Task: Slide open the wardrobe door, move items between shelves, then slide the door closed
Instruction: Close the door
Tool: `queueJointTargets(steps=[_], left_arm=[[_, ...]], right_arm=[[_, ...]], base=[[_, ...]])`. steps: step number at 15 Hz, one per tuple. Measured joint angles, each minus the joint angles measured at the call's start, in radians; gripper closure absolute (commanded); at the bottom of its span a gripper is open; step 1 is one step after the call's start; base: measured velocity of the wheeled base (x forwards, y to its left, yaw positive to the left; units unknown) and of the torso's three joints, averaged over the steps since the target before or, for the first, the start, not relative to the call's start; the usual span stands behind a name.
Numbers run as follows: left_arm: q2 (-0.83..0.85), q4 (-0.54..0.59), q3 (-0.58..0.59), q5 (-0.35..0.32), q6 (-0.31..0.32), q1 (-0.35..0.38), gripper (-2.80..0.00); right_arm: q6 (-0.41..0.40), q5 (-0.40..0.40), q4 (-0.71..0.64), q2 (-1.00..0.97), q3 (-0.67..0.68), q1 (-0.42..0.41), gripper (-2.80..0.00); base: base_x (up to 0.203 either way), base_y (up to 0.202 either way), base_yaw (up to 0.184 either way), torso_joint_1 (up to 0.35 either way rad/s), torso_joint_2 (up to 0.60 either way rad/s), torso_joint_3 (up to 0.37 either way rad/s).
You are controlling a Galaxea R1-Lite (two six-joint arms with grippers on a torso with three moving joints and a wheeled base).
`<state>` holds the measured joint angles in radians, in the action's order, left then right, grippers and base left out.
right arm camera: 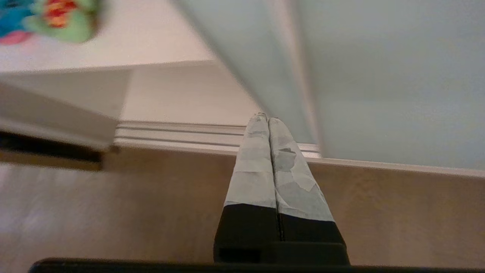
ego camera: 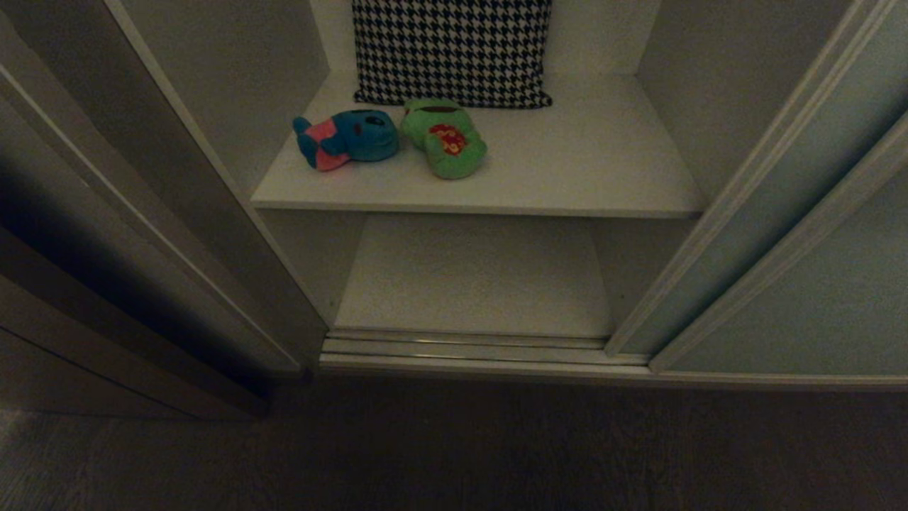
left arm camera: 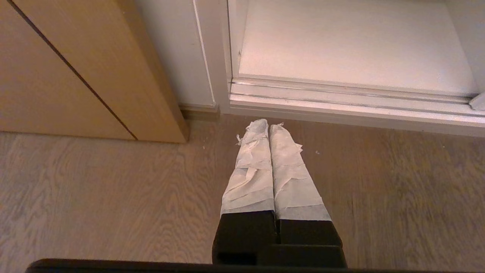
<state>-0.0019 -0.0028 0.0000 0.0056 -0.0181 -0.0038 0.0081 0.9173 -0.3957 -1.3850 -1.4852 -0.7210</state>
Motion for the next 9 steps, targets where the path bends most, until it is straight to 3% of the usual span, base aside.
queueJointTargets(steps=[9], left_arm=[[0.0,0.0,0.0,0.0,0.0,0.0,0.0]], right_arm=[[0.019,-0.162,0.0,-0.138,-0.147,0.086,0.0]], base=[[0.0,0.0,0.0,0.0,0.0,0.0]])
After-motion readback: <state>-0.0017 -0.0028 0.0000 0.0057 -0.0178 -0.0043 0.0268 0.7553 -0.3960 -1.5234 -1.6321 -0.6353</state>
